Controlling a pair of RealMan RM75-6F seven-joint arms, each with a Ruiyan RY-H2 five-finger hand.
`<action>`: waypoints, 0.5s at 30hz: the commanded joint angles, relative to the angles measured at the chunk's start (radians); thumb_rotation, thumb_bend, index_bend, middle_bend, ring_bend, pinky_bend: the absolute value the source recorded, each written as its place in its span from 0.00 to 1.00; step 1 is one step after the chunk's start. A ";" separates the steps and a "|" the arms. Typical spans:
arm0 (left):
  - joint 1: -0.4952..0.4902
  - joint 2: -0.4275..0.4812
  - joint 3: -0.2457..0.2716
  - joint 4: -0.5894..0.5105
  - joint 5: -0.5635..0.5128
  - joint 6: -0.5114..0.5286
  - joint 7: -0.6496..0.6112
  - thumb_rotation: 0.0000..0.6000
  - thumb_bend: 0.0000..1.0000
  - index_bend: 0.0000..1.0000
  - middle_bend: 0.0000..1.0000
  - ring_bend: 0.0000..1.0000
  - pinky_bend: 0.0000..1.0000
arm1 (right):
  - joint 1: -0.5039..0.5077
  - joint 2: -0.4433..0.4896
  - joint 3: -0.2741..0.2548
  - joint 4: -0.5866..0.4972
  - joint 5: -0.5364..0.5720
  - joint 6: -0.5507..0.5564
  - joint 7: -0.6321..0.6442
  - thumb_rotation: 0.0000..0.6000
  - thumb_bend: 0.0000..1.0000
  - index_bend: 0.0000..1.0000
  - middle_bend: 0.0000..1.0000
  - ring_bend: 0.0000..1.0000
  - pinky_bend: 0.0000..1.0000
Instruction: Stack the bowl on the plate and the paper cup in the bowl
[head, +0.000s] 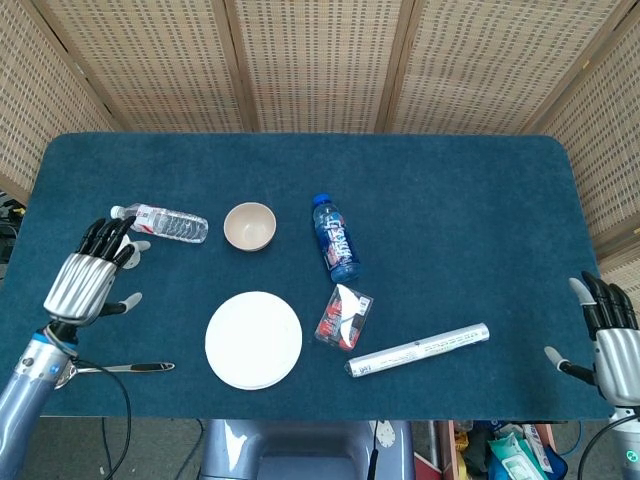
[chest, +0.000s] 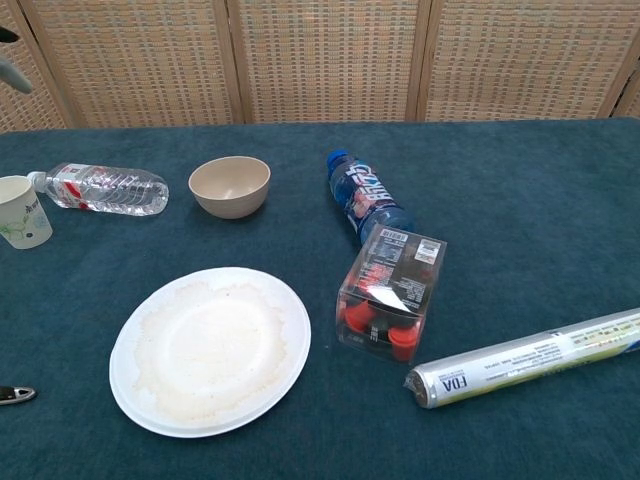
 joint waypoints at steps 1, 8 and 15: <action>-0.128 -0.069 -0.067 0.047 -0.153 -0.151 0.094 1.00 0.25 0.22 0.00 0.00 0.00 | 0.005 0.000 0.004 0.010 0.015 -0.016 0.016 1.00 0.14 0.01 0.00 0.00 0.00; -0.242 -0.155 -0.083 0.102 -0.286 -0.235 0.248 1.00 0.27 0.23 0.00 0.00 0.00 | 0.012 0.000 0.009 0.026 0.035 -0.041 0.045 1.00 0.14 0.01 0.00 0.00 0.00; -0.330 -0.247 -0.089 0.168 -0.412 -0.283 0.341 1.00 0.29 0.29 0.00 0.00 0.00 | 0.013 0.001 0.016 0.041 0.054 -0.054 0.078 1.00 0.14 0.01 0.00 0.00 0.00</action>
